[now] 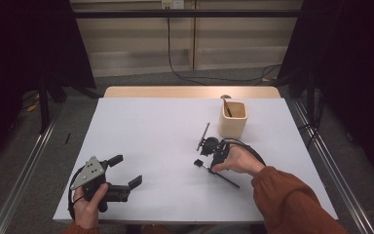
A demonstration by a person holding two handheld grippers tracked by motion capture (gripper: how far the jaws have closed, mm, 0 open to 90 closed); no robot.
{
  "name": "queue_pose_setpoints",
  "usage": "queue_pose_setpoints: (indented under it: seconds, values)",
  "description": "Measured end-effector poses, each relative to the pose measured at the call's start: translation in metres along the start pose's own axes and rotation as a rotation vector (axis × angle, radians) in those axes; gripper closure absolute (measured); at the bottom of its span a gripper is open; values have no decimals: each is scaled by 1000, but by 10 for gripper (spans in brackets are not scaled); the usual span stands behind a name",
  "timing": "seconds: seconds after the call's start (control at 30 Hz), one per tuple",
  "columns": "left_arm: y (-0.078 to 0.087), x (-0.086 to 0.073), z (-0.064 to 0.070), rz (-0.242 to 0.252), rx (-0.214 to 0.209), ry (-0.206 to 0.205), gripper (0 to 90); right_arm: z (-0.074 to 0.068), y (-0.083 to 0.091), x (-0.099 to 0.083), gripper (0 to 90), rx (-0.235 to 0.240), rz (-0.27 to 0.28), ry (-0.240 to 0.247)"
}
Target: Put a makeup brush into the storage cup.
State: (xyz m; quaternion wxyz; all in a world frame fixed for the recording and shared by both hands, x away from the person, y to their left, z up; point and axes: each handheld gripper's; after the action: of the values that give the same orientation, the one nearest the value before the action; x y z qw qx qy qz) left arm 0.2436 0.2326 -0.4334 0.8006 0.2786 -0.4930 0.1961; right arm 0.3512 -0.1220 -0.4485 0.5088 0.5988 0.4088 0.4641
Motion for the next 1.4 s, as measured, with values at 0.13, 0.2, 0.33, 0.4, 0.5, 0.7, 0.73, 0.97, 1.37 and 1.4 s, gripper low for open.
queue_pose_setpoints:
  seconds: [0.13,0.2,0.33,0.4,0.5,0.7,0.73,0.97,1.37,1.4]
  values:
    - [0,0,0,-2,-1,1,17,0,0,1,765,-9,-8,-4]
    - [0,0,0,-2,-1,2,17,1,0,2,789,-9,-21,-8]
    - [0,0,-1,-4,0,0,17,2,-1,5,825,-12,-43,-5]
    - [0,0,-1,-5,0,0,17,3,-1,7,849,-10,-56,-8]
    - [0,0,-1,-6,1,1,17,4,-1,7,861,-9,-58,-11]
    - [0,0,-1,-4,0,2,17,5,0,5,864,-1,-46,-21]
    - [0,0,-1,-4,0,0,17,5,-1,5,864,-2,-38,-21]
    - [0,0,-2,-3,1,1,17,7,0,3,865,13,-28,-25]
    - [0,0,-2,-4,3,3,17,6,6,-7,865,27,56,-53]
    - [0,0,-2,-4,1,3,17,6,7,-8,865,29,65,-55]
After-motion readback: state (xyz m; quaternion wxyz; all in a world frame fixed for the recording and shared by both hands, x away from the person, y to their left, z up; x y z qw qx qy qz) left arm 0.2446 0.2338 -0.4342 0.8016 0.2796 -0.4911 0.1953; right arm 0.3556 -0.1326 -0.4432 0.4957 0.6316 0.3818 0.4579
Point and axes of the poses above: each handheld gripper's, and its own axes: y roughly backward along the jaws, x roughly out of its top, z roughly to its right, and after that the axes turned 15 degrees about y, right-handed
